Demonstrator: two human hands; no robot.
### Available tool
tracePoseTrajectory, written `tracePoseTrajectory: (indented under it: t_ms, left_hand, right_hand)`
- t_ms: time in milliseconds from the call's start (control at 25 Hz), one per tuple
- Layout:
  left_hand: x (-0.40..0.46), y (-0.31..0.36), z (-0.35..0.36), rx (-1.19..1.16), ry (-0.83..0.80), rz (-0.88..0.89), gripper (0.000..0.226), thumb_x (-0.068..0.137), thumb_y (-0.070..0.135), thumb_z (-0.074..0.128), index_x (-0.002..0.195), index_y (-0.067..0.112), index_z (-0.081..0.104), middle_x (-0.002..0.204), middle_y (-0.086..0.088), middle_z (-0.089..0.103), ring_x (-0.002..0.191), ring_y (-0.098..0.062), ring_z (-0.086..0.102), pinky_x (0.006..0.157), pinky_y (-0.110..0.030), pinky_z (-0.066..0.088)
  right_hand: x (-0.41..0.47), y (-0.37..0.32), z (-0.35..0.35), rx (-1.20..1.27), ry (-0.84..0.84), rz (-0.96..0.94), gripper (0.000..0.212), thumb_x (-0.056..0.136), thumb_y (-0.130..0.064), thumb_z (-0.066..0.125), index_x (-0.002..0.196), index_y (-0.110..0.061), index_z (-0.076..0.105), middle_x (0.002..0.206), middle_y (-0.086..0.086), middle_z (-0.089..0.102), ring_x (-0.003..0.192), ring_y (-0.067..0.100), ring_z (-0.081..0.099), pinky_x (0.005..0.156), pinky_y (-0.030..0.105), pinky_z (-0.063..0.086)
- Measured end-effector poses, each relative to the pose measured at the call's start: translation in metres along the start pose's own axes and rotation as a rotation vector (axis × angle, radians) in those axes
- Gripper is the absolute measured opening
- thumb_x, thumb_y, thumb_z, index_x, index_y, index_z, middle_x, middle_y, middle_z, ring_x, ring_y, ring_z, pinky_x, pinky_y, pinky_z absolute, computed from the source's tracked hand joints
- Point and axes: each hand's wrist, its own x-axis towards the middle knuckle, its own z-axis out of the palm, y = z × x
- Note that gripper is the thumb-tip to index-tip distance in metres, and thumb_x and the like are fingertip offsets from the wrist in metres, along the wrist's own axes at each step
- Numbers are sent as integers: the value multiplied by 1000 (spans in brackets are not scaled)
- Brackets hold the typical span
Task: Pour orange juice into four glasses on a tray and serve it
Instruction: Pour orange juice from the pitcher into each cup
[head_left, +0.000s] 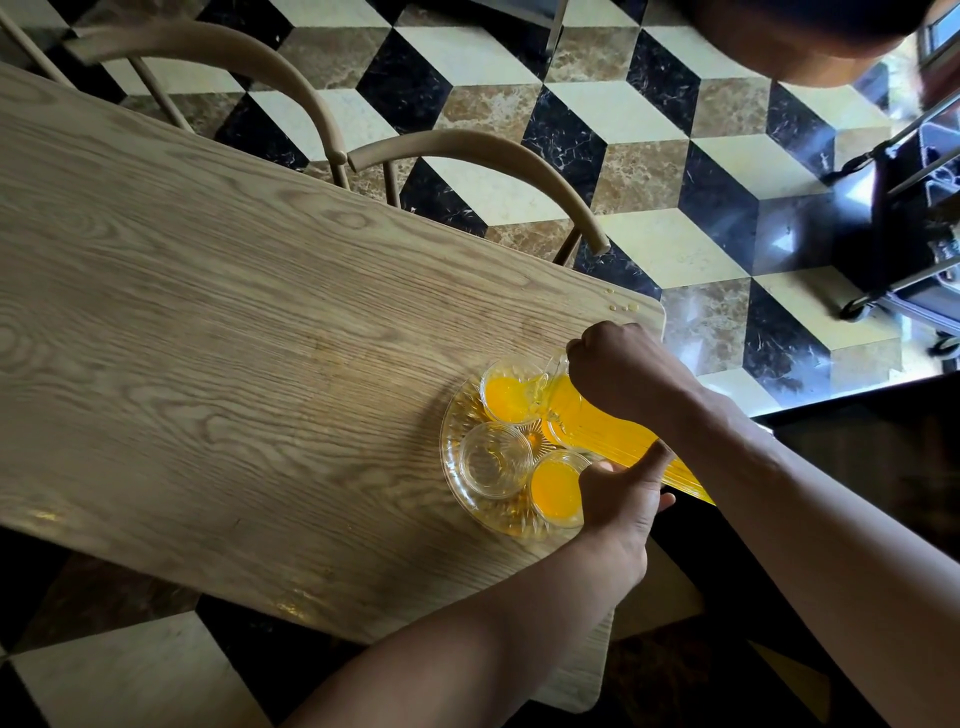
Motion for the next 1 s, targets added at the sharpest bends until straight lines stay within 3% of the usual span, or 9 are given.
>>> tracePoseTrajectory:
  t_ms: [240, 400, 600, 800, 1000]
  left_hand:
    - [0, -1, 1, -8, -22, 10, 92, 14, 73, 90, 72, 16, 47, 78, -12, 56, 68, -22, 60, 68, -36, 60]
    - [2, -1, 0, -10, -21, -3, 92, 14, 72, 89, 73, 15, 47, 80, -13, 56, 72, -23, 59, 64, -33, 61]
    - [5, -3, -3, -11, -20, -22, 88, 24, 59, 98, 80, 12, 49, 87, -16, 54, 78, -25, 56, 58, -30, 60]
    - [3, -3, -12, 24, -16, 5, 88, 24, 58, 97, 82, 10, 51, 82, -11, 52, 72, -21, 52, 58, -27, 59]
    - [-2, -8, -17, 58, -38, 16, 73, 39, 49, 94, 82, 10, 50, 79, -9, 50, 70, -19, 48, 60, -26, 61]
  right_hand:
    - [-2, -1, -3, 2, 6, 16, 39, 103, -24, 38, 87, 0, 64, 88, 21, 63, 80, 36, 64, 66, 36, 52]
    - [-3, 0, -2, 12, 16, 9, 39, 103, -24, 38, 85, 0, 64, 88, 21, 64, 78, 35, 63, 66, 36, 52]
    - [-6, 3, 0, 50, 29, 21, 40, 102, -25, 37, 72, -5, 54, 79, 17, 60, 63, 27, 52, 53, 29, 37]
    - [-16, 6, 2, 128, 58, 26, 42, 103, -26, 38, 70, -5, 54, 78, 18, 61, 68, 33, 56, 56, 32, 39]
    - [-29, 10, 2, 142, 95, 19, 43, 103, -25, 39, 70, -3, 54, 73, 18, 59, 66, 35, 53, 55, 34, 38]
